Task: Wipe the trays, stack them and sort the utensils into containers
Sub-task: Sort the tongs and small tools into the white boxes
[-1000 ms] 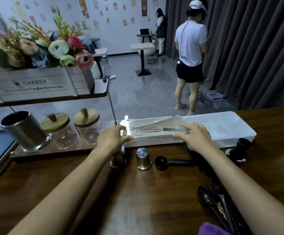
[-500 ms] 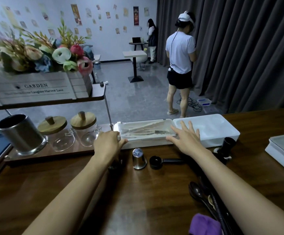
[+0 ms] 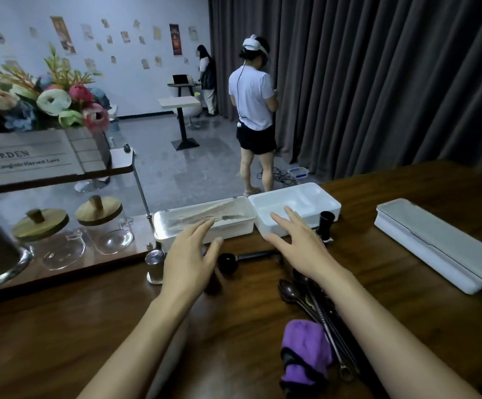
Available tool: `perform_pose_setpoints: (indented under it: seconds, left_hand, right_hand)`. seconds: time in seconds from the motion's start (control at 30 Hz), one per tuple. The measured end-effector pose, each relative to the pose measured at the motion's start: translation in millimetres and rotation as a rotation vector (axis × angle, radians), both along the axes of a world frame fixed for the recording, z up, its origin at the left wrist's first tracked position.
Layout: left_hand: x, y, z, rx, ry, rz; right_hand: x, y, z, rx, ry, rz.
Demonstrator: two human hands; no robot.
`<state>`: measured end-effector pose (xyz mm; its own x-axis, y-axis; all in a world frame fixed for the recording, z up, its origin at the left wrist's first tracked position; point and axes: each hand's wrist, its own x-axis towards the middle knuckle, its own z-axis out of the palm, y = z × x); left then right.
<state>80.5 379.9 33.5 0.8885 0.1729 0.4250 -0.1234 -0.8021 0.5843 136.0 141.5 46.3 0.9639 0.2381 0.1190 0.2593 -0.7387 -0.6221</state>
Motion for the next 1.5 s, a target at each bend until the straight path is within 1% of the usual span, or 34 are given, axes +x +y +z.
perform_pose_setpoints:
  seconds: [0.17,0.3,0.47,0.63,0.73,0.83,0.93,1.0,1.07,1.2,1.4,1.5]
  left_hand:
    - [-14,-30,-5,-0.006,0.065,-0.058]
    - [-21,-69,-5,-0.059,0.085,-0.140]
    - [-12,-141,-1,-0.142,0.132,-0.255]
    - [5,-235,-1,-0.156,0.162,-0.328]
    - [17,-292,-6,-0.138,0.203,-0.347]
    - [28,-342,-14,-0.144,0.261,-0.332]
    - [37,-379,-23,-0.139,0.304,-0.289]
    - [38,-396,-29,-0.141,0.328,-0.266]
    - [36,-406,-34,-0.142,0.336,-0.248]
    - [32,-409,-40,-0.161,0.336,-0.205]
    - [8,-393,-46,-0.187,0.318,-0.160]
    - [-7,-385,-48,-0.231,0.330,-0.152]
  right_hand:
    - [-34,-27,-4,0.048,0.021,-0.057]
    - [-52,-62,-11,0.089,0.026,-0.095]
    - [-64,-125,-11,0.091,0.017,-0.171]
    - [-57,-204,-13,0.069,0.047,-0.228]
    - [-44,-252,-16,-0.035,0.065,-0.230]
    - [-27,-298,-17,-0.145,0.045,-0.218]
    - [-8,-339,-22,-0.332,-0.004,-0.221]
    - [-3,-357,-28,-0.408,0.020,-0.204]
    - [-3,-366,-35,-0.431,0.049,-0.171]
    - [-11,-362,-40,-0.514,0.015,-0.108]
    - [-40,-329,-40,-0.408,0.021,0.074]
    - [-54,-316,-42,-0.340,0.018,0.112]
